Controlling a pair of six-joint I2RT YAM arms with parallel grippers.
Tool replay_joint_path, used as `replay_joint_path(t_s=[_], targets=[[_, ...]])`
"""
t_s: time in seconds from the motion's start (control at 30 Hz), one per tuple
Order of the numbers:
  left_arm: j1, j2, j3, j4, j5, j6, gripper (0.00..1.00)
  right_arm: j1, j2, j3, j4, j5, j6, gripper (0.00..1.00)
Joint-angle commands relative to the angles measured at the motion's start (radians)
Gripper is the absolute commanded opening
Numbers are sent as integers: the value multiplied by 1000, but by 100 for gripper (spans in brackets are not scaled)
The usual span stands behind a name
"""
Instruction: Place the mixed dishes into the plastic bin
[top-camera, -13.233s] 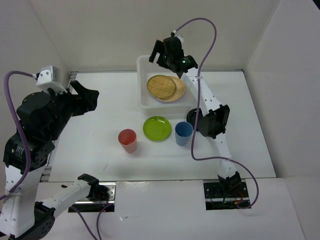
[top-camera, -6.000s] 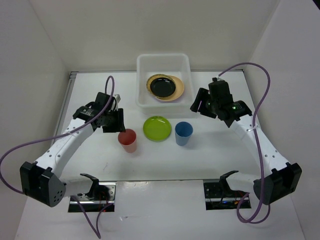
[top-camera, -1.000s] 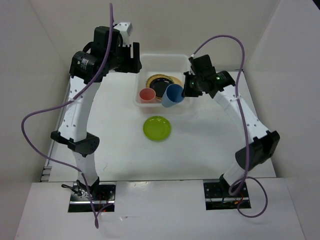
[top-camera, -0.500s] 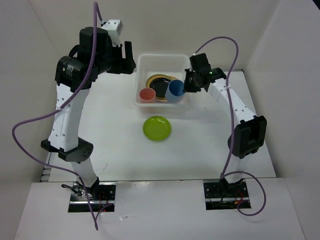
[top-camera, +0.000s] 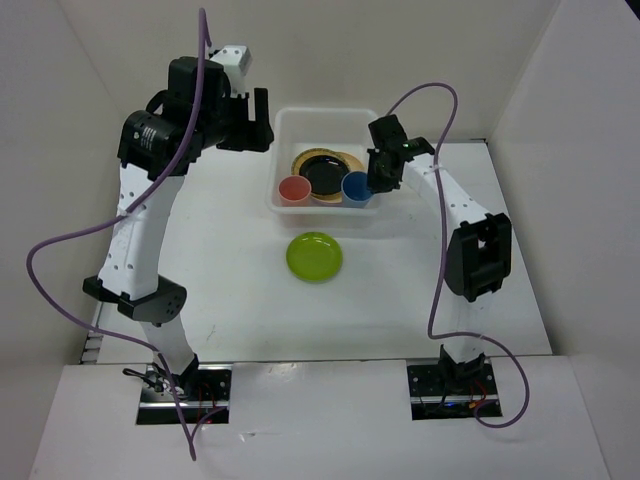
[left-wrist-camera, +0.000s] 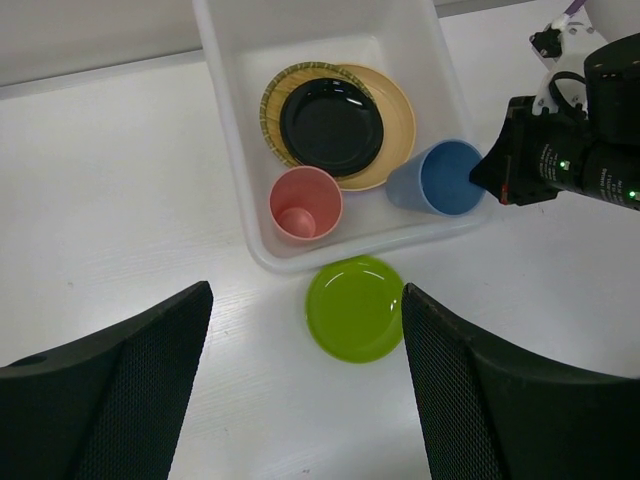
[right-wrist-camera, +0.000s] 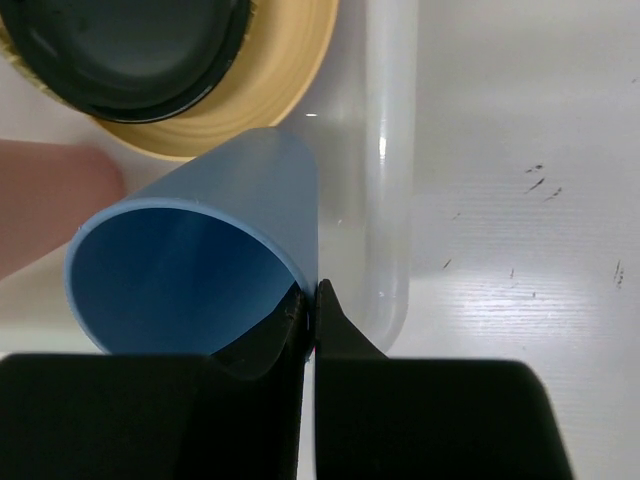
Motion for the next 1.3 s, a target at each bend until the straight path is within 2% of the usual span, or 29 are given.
replay_joint_path(t_s=[0.0,0.13,0.2,0.5,0.6,0.73,0.77,0.87,0.93,1.0,1.03,1.1,1.13,1.2,1.23,1.27], targets=[[4,-30,-2,22,-9,0,83,-7,16,69,-22,59,-12,0],[4,-30,-11,22,-9,0,84,-7,25,70,-22,68,-12,0],[4,-30,-11,22,-9,0,84,-7,25,70,-22,68,-12,8],[4,-49,-20,22,-9,0,86,-7,35,79,-22,68,-12,28],[4,-58,-31,22,-9,0,90,-7,19,79,-31,68,-12,36],[4,-67,-52,22,-9,0,91,2,-65,97,-31,88,-3,53],[4,-67,-52,22,-9,0,91,14,-109,123,-31,88,-3,62],[4,-89,-63,22,-9,9,91,33,-203,157,-41,101,-3,75],[4,-133,-89,12,-9,9,91,33,-258,119,-41,101,-3,78],[4,-176,-164,12,-9,9,91,43,-372,36,13,29,-3,78],[4,-243,-215,12,-9,0,91,43,-411,-77,36,0,21,78],[4,-337,-384,101,40,-12,89,43,-523,-200,79,-114,49,77],[4,-440,-595,142,70,-27,87,43,-556,-325,120,-152,82,77],[14,-534,-809,277,183,-86,83,43,-655,-445,165,-227,121,77],[14,-608,-997,317,213,-110,75,43,-686,-561,223,-249,154,77],[14,-639,-1085,391,263,-159,71,43,-714,-611,248,-272,170,77]])
